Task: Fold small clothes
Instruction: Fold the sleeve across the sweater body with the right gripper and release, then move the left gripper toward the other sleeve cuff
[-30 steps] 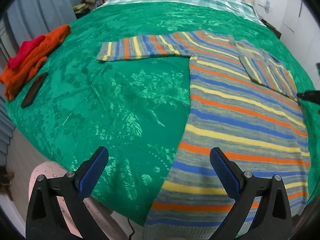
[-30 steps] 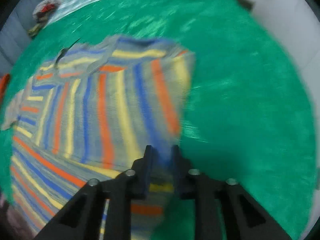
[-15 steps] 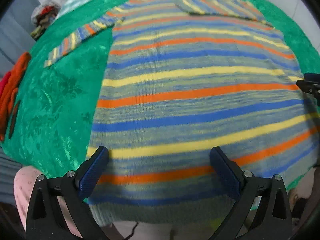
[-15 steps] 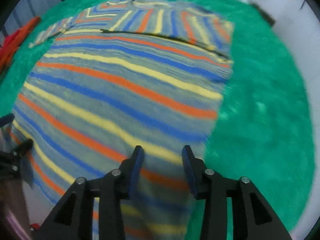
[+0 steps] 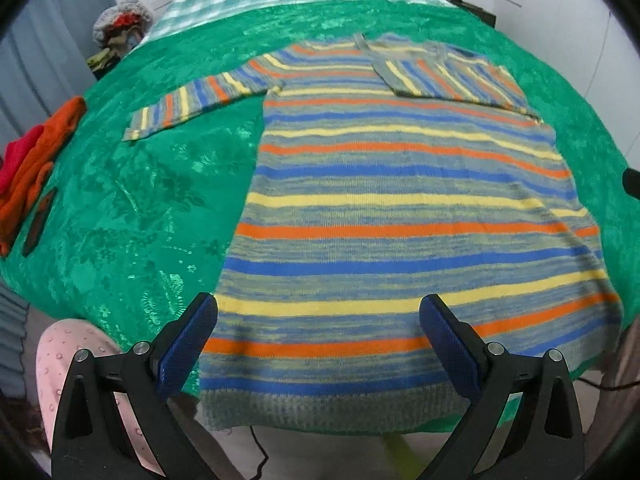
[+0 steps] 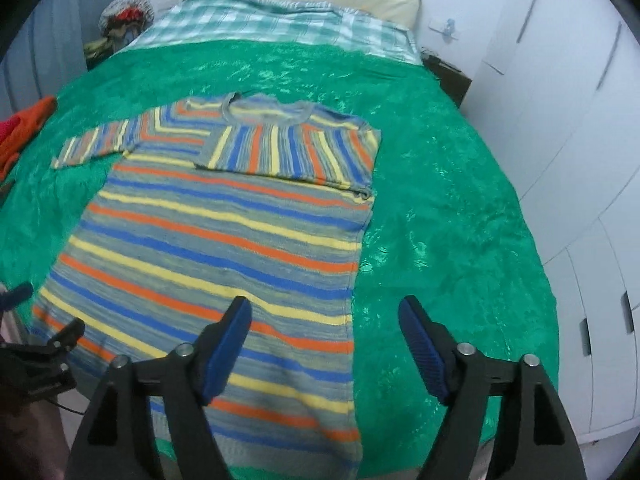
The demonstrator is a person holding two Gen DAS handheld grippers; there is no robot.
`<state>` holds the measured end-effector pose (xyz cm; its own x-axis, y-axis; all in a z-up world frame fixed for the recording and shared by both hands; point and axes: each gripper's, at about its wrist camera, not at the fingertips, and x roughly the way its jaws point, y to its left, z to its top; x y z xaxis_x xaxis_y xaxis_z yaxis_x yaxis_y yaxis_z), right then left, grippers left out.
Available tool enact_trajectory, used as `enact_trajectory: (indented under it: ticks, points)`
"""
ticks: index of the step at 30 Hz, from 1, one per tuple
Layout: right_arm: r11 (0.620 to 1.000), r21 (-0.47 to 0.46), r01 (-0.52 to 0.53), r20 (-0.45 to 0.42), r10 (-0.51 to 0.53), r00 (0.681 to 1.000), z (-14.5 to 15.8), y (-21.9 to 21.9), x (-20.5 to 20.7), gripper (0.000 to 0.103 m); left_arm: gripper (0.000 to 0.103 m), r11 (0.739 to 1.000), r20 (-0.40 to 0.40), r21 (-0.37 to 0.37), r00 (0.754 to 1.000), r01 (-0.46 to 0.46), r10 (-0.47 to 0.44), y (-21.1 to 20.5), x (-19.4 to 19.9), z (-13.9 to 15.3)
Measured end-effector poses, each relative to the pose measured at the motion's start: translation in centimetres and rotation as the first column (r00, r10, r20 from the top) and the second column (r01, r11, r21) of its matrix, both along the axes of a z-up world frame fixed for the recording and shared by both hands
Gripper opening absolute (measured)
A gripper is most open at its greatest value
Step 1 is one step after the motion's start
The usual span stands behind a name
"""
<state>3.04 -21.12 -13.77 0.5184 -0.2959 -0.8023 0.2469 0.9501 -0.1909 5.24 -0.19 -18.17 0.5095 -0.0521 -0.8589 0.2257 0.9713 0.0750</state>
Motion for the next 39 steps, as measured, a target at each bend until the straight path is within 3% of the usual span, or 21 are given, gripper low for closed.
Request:
enact_trajectory:
  ticks: [7,18,33,39]
  points:
    - [0.998,-0.043,0.035,0.024,-0.034,0.999,1.4,1.2,-0.7,0.079,0.101,1.0,0.038,0.003,0.999,0.009,-0.009,0.2,-0.8,0.8]
    - [0.995,-0.083,0.06,0.05,-0.056,0.997,2.3,1.1,-1.6,0.093,0.101,1.0,0.043,-0.01,0.999,-0.012,0.012,1.1,-1.3,1.2]
    - [0.994,-0.07,0.083,0.072,-0.078,0.994,2.4,0.3,-1.8,0.102,0.101,1.0,0.019,-0.011,1.0,-0.017,0.017,1.2,-1.1,0.8]
    - [0.999,0.01,0.036,0.161,-0.037,0.986,2.2,0.3,-2.1,0.103,0.101,0.998,0.011,-0.033,0.998,-0.055,0.056,3.0,2.1,1.1]
